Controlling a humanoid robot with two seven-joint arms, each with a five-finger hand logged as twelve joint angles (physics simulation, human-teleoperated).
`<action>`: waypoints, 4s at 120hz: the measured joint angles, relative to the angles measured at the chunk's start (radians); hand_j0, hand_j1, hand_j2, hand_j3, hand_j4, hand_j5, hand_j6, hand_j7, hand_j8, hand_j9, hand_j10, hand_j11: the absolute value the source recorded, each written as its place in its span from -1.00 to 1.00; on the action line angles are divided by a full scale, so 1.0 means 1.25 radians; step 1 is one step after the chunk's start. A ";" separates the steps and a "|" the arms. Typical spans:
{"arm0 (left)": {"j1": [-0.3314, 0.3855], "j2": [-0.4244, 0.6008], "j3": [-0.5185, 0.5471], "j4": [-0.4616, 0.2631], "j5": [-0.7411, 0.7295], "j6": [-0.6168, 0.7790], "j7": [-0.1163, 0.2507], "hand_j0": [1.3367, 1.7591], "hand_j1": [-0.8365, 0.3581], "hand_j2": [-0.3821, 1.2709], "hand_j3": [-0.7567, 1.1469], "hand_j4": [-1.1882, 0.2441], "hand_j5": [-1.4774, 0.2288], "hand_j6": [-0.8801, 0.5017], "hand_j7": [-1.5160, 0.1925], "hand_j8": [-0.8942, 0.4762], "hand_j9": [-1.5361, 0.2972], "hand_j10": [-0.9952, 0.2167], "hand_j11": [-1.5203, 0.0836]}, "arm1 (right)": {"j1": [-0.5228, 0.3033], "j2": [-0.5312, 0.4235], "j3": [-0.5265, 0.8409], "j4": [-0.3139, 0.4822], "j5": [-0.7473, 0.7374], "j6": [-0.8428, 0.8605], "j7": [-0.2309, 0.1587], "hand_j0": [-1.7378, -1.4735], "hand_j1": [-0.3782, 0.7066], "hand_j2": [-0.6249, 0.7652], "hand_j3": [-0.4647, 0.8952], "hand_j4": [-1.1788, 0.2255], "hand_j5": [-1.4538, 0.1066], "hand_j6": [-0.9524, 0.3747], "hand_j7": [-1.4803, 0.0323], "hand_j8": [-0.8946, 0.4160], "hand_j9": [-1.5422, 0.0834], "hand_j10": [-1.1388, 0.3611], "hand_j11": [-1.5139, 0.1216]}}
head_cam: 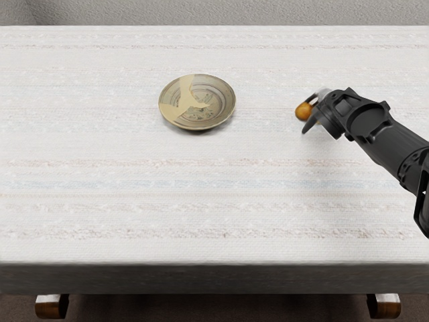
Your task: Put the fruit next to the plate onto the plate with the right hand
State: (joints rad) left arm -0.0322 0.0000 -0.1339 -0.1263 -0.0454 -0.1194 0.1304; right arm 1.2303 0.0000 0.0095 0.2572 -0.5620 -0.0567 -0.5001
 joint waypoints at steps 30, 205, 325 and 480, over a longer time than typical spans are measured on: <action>0.000 0.000 0.000 0.000 0.000 0.000 0.000 0.52 0.98 -0.54 -0.20 0.66 0.73 0.27 0.77 0.30 0.67 0.64 0.89 | 0.000 0.000 -0.007 0.000 0.003 0.007 0.002 -0.39 0.17 -0.24 -0.32 -0.04 0.03 -0.29 0.09 -0.38 0.10 0.00 0.14; 0.000 0.000 0.001 0.000 -0.001 0.000 0.001 0.52 0.98 -0.54 -0.20 0.66 0.73 0.27 0.77 0.30 0.67 0.64 0.89 | -0.015 0.000 -0.038 0.009 -0.003 -0.008 0.019 -0.23 0.39 0.21 -0.31 -0.11 -0.47 -0.12 -0.51 -0.32 -0.24 0.23 -0.50; 0.000 0.000 0.000 0.000 0.000 0.000 0.000 0.52 0.98 -0.54 -0.21 0.66 0.73 0.27 0.77 0.30 0.67 0.64 0.89 | 0.094 0.000 0.058 0.096 0.071 0.215 0.043 -0.30 -0.13 -0.01 -0.32 -0.42 -0.64 -0.49 -0.54 -0.56 -0.58 -0.36 -0.67; 0.000 0.000 0.000 0.000 0.000 0.000 0.000 0.52 0.98 -0.54 -0.21 0.66 0.73 0.27 0.77 0.30 0.67 0.64 0.89 | 0.172 0.000 0.095 0.180 0.118 0.138 0.151 -0.39 0.34 0.68 -0.32 -0.52 -0.62 -0.40 -0.52 -0.55 -0.55 -0.48 -0.61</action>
State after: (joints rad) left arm -0.0322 0.0000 -0.1343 -0.1264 -0.0457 -0.1190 0.1303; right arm 1.4448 0.0000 0.1287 0.4821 -0.4139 0.1155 -0.3112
